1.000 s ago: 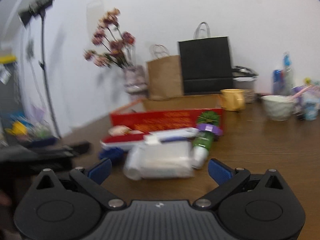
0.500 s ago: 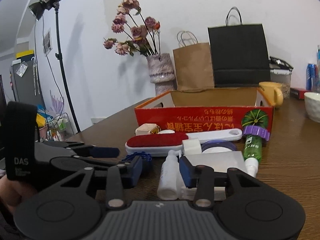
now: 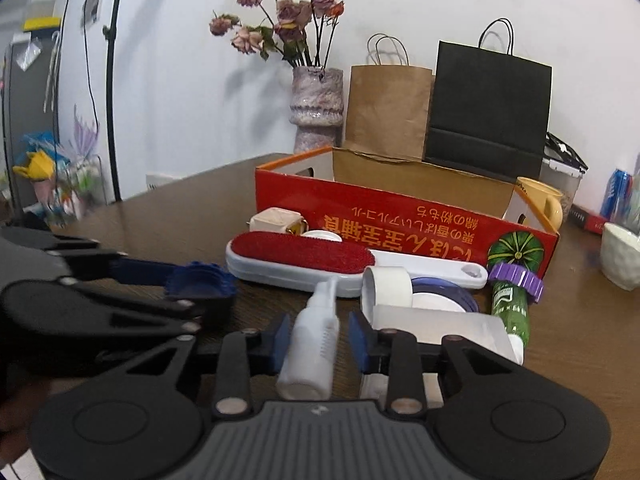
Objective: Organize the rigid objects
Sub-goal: 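Grasp the blue bottle cap with the left gripper while the right grasps the white spray bottle, then carry the blue cap and white spray bottle over the cardboard box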
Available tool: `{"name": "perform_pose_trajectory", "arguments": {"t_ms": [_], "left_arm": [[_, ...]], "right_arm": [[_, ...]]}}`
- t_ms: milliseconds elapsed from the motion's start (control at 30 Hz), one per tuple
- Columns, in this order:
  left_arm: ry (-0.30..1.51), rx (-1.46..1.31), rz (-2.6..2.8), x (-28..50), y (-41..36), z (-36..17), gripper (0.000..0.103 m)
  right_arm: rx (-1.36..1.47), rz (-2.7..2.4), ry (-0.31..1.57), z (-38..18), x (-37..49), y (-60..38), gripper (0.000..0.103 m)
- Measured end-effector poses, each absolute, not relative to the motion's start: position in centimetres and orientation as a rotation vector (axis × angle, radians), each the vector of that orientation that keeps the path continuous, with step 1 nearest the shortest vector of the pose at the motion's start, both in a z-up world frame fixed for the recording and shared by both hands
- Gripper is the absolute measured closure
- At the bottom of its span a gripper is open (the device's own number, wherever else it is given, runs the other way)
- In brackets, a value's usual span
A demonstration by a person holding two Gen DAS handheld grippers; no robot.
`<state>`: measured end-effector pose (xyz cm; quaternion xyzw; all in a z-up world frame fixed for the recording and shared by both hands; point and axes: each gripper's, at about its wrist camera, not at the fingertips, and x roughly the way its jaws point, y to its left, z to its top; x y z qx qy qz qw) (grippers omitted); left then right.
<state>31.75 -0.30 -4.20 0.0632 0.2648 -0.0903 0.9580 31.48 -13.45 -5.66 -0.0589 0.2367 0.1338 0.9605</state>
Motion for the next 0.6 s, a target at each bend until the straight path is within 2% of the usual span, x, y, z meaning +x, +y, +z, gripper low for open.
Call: {"name": "perform_pose_trajectory", "arguments": {"t_ms": [333, 600], "left_arm": [[0.535, 0.126, -0.13, 29.6, 0.9, -4.4, 0.048], [0.446, 0.106, -0.11, 26.3, 1.2, -2.3, 0.048]], "right_arm": [[-0.173, 0.309, 0.559, -6.2, 32.2, -11.3, 0.076], [-0.104, 0.326, 0.485, -5.1, 28.7, -12.4, 0.076]]}}
